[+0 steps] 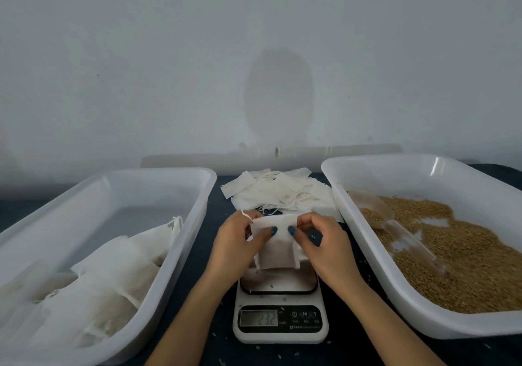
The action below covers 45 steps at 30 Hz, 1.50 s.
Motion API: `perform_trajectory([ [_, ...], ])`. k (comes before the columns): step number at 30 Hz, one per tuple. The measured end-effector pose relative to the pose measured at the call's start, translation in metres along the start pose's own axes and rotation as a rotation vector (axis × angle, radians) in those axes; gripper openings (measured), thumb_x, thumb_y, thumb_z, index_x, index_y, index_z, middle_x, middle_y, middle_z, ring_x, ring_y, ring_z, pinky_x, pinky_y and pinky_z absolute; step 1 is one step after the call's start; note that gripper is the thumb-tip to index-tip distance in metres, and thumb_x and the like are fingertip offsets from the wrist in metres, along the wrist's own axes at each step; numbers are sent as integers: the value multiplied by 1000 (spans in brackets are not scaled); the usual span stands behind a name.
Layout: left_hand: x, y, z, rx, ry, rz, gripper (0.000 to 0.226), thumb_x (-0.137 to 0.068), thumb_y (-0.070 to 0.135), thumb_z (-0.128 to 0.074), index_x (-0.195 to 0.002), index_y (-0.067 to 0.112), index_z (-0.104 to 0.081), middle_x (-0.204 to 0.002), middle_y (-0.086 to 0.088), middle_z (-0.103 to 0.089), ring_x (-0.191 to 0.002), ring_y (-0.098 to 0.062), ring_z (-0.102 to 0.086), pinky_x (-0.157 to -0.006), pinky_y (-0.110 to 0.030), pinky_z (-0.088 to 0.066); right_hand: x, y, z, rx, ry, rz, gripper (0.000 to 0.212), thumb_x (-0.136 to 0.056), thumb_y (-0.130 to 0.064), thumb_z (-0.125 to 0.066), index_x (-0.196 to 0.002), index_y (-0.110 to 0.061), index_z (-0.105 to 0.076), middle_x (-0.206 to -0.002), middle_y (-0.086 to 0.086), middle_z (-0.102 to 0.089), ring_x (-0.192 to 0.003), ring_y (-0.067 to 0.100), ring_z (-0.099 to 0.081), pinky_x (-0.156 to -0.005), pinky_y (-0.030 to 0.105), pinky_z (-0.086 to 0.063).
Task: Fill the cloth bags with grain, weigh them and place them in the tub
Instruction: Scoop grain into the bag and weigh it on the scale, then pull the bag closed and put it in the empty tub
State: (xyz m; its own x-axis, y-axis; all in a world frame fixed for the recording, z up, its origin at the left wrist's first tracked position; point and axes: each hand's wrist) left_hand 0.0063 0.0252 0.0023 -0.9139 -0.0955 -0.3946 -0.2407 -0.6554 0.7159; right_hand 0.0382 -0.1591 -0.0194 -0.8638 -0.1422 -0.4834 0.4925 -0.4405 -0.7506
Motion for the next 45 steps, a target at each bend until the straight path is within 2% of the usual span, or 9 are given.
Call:
perform_trajectory([
  [5,-7,18,32,-3,222,11,21,-94,32,-61,-77,36,-50,-65,20,-59,-56,-2,-51,-48,-15,-36,0,0,3,-50,10,-16,7,-92,-20,-68,-95,-26,-69,-92,-12,-67,-97,9,-59,-86,31,-50],
  [9,-14,37,65,-361,429,52,11,-94,38,-53,-86,30,-54,-68,6,-54,-65,-19,-52,-50,-31,-32,1,-3,1,-51,-26,-30,11,-93,-18,-66,-91,-28,-67,-89,-12,-69,-97,8,-59,-86,28,-48],
  [15,-23,60,114,-778,569,233,13,-95,25,-54,-95,15,-62,-61,-2,-38,-64,-29,-42,-56,-32,-28,5,-7,2,-51,-38,-21,15,-93,-15,-65,-91,-30,-66,-83,-18,-70,-96,2,-59,-85,25,-47],
  [23,-55,33,165,-929,313,493,22,-94,17,-60,-113,7,-63,-110,-21,-60,-106,-43,-57,-75,-37,-36,6,-9,0,-59,-57,-51,13,-94,-18,-64,-92,-30,-65,-85,-16,-70,-94,7,-62,-84,36,-52],
  [32,-67,-27,156,-855,-251,639,18,-93,14,-60,-109,6,-58,-100,-12,-65,-81,-27,-70,-80,-36,-59,6,-9,-1,-72,-45,-37,18,-94,-19,-64,-88,-36,-64,-84,-26,-68,-93,5,-62,-83,33,-51],
  [37,-61,-27,132,-933,-600,588,25,-98,5,-39,-107,6,-61,-98,-8,-57,-76,-21,-48,-63,-25,-39,5,-7,0,-50,-50,-39,13,-94,-22,-64,-89,-35,-64,-81,-20,-70,-93,1,-59,-79,25,-47],
  [41,-65,-9,138,-915,-500,627,24,-95,11,-50,-113,8,-65,-113,-10,-66,-88,-23,-60,-75,-28,-53,5,-7,1,-62,-38,-50,14,-94,-20,-64,-90,-33,-65,-81,-19,-70,-93,0,-60,-82,25,-49],
  [43,-69,12,140,-1024,-345,533,24,-97,24,-53,-116,14,-62,-119,-7,-64,-101,-24,-61,-88,-34,-51,5,-7,0,-51,-36,-51,15,-94,-18,-64,-91,-33,-65,-84,-17,-69,-94,0,-60,-83,24,-49],
  [45,-72,42,130,-1087,-107,358,20,-98,26,-47,-113,18,-59,-115,-7,-62,-93,-26,-55,-78,-32,-43,4,-6,-2,-39,-19,-56,16,-94,-17,-63,-92,-33,-65,-87,-17,-69,-94,0,-61,-84,23,-49],
])
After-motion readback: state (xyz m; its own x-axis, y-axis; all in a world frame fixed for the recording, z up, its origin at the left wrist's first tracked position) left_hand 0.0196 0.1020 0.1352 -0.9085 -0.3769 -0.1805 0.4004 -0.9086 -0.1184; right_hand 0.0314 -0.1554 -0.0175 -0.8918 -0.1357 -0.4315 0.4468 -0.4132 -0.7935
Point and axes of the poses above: each hand's wrist, its own x-axis away from the middle knuckle, its own z-axis out of the back of the hand, y = z × x
